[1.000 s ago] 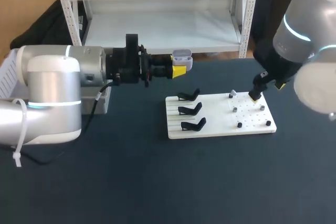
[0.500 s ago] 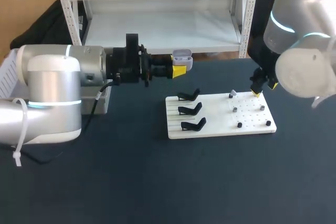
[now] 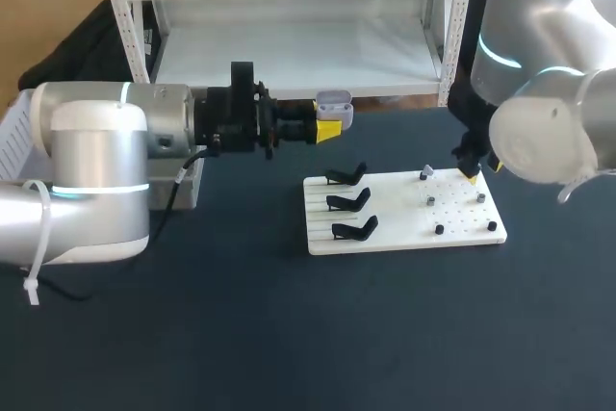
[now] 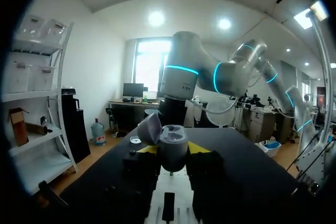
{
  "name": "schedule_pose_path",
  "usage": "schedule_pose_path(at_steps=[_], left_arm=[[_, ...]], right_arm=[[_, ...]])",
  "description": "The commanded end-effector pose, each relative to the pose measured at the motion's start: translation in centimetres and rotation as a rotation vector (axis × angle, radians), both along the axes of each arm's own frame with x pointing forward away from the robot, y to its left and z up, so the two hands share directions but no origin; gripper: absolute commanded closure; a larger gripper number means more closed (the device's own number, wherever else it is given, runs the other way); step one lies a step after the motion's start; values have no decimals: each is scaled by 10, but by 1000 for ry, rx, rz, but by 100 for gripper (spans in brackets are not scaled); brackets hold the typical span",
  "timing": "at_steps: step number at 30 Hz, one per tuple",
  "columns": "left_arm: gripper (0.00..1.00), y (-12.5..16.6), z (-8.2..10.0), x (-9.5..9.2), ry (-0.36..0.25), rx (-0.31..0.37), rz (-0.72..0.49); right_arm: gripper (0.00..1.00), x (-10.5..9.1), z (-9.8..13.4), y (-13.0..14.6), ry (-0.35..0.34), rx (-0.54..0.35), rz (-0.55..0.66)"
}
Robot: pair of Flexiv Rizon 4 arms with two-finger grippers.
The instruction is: Pick up each earbud case from the left stands, insert the matching earbuds, close the lid, and place the case in the box.
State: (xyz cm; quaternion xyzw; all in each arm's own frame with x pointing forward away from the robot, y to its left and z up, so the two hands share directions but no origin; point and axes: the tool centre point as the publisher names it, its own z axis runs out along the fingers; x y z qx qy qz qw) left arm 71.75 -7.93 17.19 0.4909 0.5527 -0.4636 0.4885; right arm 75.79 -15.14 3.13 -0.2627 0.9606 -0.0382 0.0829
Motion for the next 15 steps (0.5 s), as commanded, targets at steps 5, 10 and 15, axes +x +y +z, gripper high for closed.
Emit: schedule_pose_path(at_steps=[5, 10, 15], left_arm=[[100, -1, 0, 2, 1, -1, -3], [100, -1, 0, 2, 1, -1, -3], [100, -1, 0, 2, 1, -1, -3]], right_arm=[[53, 6, -9, 2, 4, -10, -4], [53, 9, -8, 3, 2, -12, -17], [53, 14, -8, 2, -7, -13, -25]])
